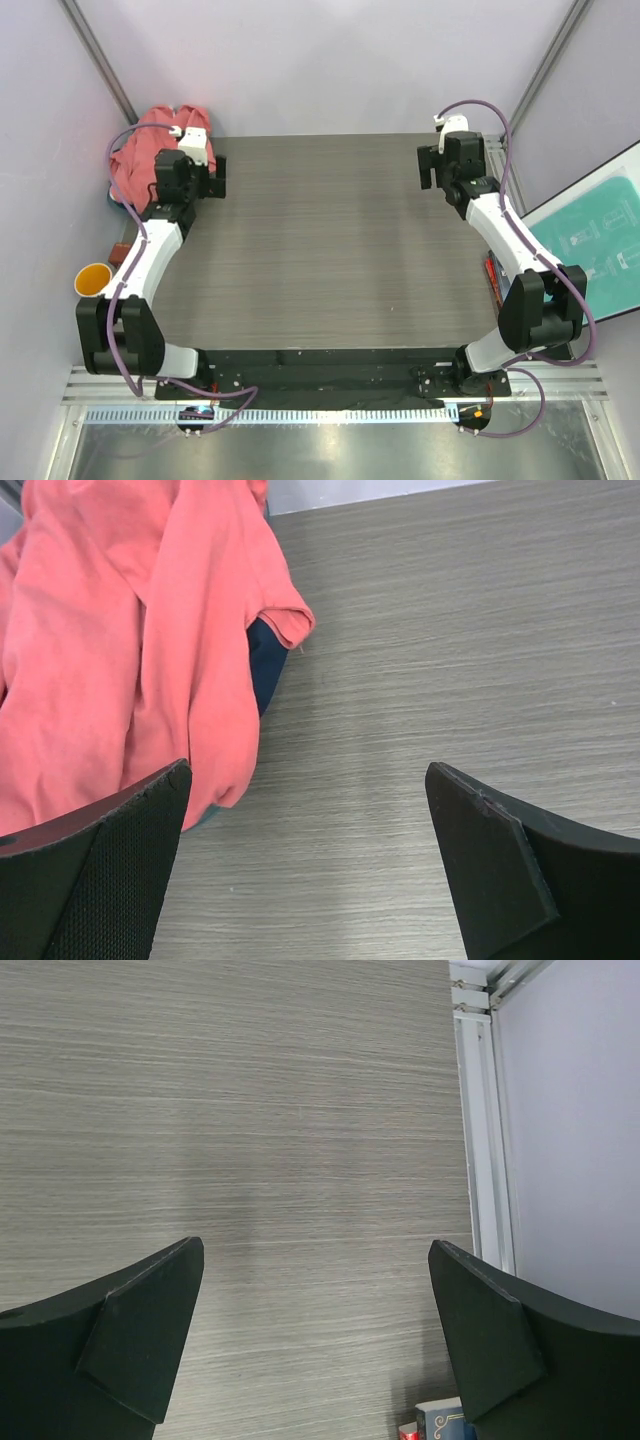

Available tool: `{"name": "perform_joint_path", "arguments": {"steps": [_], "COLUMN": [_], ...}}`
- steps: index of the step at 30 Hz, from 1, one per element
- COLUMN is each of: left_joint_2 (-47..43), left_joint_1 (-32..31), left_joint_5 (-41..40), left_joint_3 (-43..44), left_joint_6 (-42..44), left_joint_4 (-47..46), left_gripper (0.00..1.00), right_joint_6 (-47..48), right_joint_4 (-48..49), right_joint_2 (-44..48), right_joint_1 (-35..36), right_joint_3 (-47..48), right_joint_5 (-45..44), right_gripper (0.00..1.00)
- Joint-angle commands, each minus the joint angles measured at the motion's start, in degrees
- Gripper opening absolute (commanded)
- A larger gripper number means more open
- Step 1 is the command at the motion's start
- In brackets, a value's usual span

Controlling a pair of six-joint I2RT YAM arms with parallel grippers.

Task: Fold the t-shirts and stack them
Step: Grab crumpled tshirt from bin with the left arm

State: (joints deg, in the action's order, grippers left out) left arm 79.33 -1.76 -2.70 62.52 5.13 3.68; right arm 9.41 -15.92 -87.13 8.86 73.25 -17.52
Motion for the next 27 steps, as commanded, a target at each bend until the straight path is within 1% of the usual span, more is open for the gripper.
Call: {"name": "perform_joint_path", "arguments": {"steps": [1,3,5,6,7,8,9,10,11,13,14,16,17,18,19,20,23,24,27], "left_joint_2": [1.79,3.80,6.44,7.76,11.60,13.38,15.74,20.12,22.77,25.86,28.49,31.13,34.19,36.40,38.34,42.53,48.27,50.90,53.29], "left_joint_1": [0.00,0.00,0.09,0.18,0.18,0.53,0.79,1.05,1.32,1.58,3.85,5.62,6.24,6.68,7.46,7.82,8.61,8.61,8.88], "left_joint_5": [1.55,0.51,-6.32,-10.27,-13.44,-17.13,-16.47,-15.24,-15.49,-15.93,-15.59,-13.22,-12.08,-9.72,-9.00,-8.21,-9.52,-9.34,-6.71], "left_joint_3": [2.08,3.39,4.44,8.19,10.23,12.69,19.76,24.09,31.62,36.07,39.83,43.81,48.52,51.36,54.26,59.42,67.35,68.69,69.49], "left_joint_6": [3.65,7.61,8.76,8.24,7.97,8.14,10.76,12.17,12.97,12.98,12.72,12.02,11.84,11.84,11.66,12.18,13.85,14.38,14.74], "left_joint_4": [-4.64,-3.78,-1.50,0.08,1.66,6.46,11.65,16.48,22.88,23.12,23.04,23.47,24.17,27.40,29.08,30.67,36.73,37.96,39.82], "left_gripper": [1.00,1.00,1.00,1.00,1.00,1.00,1.00,1.00,1.00,1.00,1.00,1.00,1.00,1.00,1.00,1.00,1.00,1.00,1.00], "right_joint_6": [0.08,2.97,7.70,7.90,7.91,7.47,6.16,5.97,5.28,4.04,4.04,3.95,4.39,5.17,5.88,6.23,7.20,7.38,8.17], "right_joint_4": [4.93,4.85,5.19,5.72,7.38,7.83,7.84,7.66,7.84,6.70,5.04,-0.30,-1.73,-2.96,-4.80,-5.69,-7.81,-7.98,-7.72], "right_joint_2": [0.91,0.30,0.38,0.12,-0.14,-0.40,-1.19,-1.63,-2.25,-4.44,-5.49,-9.36,-10.50,-12.43,-13.40,-14.28,-16.40,-16.66,-16.93], "right_joint_1": [0.01,0.01,0.01,-0.07,-0.07,-0.16,-0.77,-1.13,-1.39,-2.53,-2.71,-3.50,-3.59,-3.59,-3.59,-3.59,-3.59,-3.68,-3.76], "right_joint_3": [-1.35,-1.27,-2.32,-2.33,-2.33,-1.89,-1.28,0.21,1.01,4.07,5.83,11.70,13.39,14.80,17.34,18.58,21.84,22.11,22.20], "right_joint_5": [-4.45,-5.51,-6.20,-7.60,-12.23,-13.76,-14.03,-13.51,-14.20,-12.90,-8.63,-4.91,-1.85,-0.43,0.98,2.21,2.93,2.84,3.54], "right_gripper": [1.00,1.00,1.00,1.00,1.00,1.00,1.00,1.00,1.00,1.00,1.00,1.00,1.00,1.00,1.00,1.00,1.00,1.00,1.00]}}
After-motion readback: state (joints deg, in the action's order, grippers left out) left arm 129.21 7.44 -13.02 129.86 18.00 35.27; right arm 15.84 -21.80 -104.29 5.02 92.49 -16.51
